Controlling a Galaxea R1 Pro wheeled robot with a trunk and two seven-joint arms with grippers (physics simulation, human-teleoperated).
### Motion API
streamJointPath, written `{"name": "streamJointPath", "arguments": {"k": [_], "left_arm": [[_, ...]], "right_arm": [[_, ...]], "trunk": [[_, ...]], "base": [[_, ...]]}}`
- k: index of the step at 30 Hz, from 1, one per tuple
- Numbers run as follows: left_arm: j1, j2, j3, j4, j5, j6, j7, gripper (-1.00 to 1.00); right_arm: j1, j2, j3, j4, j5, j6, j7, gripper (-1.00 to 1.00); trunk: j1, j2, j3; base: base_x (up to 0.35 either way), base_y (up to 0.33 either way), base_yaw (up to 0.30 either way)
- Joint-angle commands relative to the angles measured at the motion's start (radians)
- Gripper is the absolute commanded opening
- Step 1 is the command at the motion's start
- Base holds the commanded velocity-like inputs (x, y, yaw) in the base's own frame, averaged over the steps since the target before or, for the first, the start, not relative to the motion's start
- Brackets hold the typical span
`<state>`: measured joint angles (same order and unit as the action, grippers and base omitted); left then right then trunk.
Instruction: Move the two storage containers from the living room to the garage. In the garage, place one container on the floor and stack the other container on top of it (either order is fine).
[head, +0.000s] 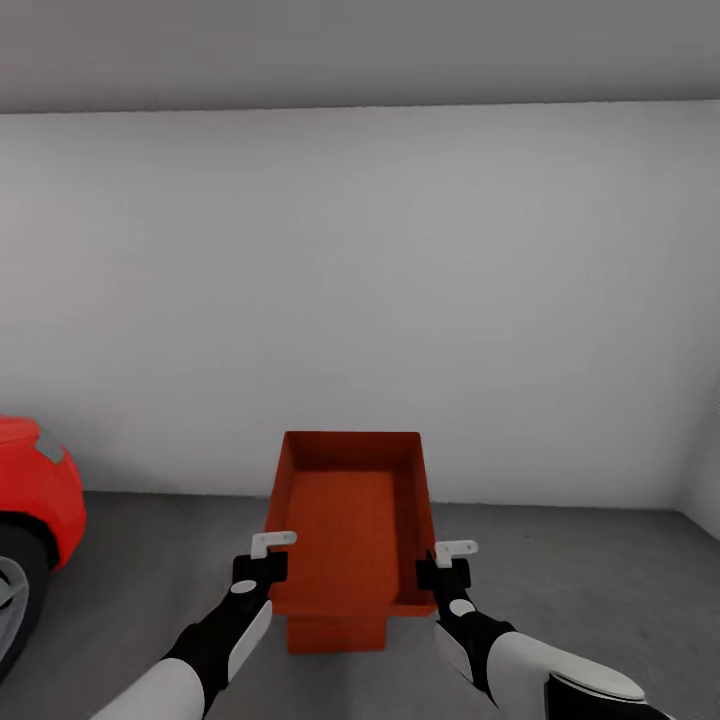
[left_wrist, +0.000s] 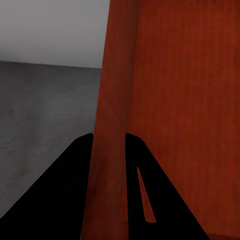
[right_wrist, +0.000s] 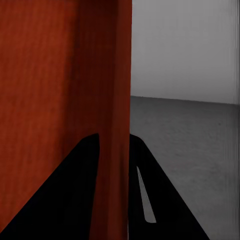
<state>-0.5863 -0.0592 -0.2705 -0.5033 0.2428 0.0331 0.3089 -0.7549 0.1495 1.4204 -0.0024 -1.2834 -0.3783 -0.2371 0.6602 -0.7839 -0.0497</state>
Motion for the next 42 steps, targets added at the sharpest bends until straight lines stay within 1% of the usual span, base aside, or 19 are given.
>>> {"name": "streamJointPath", "arguments": {"k": [1,6,24,35,42], "left_arm": [[-0.001,0.002,0.053,-0.001,0.049,0.005,0.010,-1.00],[-0.001,0.002,0.053,-0.001,0.049,0.005,0.010,-1.00],[-0.001,0.002,0.053,-0.001,0.049,0.004,0.012,-1.00],[0.000,0.002,0.053,-0.001,0.049,0.004,0.012,-1.00],[-0.001,0.002,0.053,-0.001,0.049,0.004,0.012,-1.00]], "right_arm": [[-0.001,-0.001,-0.025,-0.003,0.019,-0.004,-0.003,-1.00],[-0.001,-0.001,-0.024,-0.003,0.019,-0.003,-0.004,-1.00],[-0.001,-0.001,-0.024,-0.003,0.019,-0.004,-0.005,-1.00],[-0.001,-0.001,-0.024,-0.003,0.019,-0.004,-0.004,-1.00],[-0.001,-0.001,-0.025,-0.003,0.019,-0.003,-0.001,-1.00]], "trunk": [[0.001,-0.001,-0.002],[0.001,-0.001,-0.002],[0.001,-0.001,-0.001],[0.001,-0.001,0.006],[0.001,-0.001,0.006]], "base": [[0.297,0.224,-0.231],[0.297,0.224,-0.082],[0.283,0.224,0.015],[0.038,0.018,0.228],[0.000,0.000,0.027]]}}
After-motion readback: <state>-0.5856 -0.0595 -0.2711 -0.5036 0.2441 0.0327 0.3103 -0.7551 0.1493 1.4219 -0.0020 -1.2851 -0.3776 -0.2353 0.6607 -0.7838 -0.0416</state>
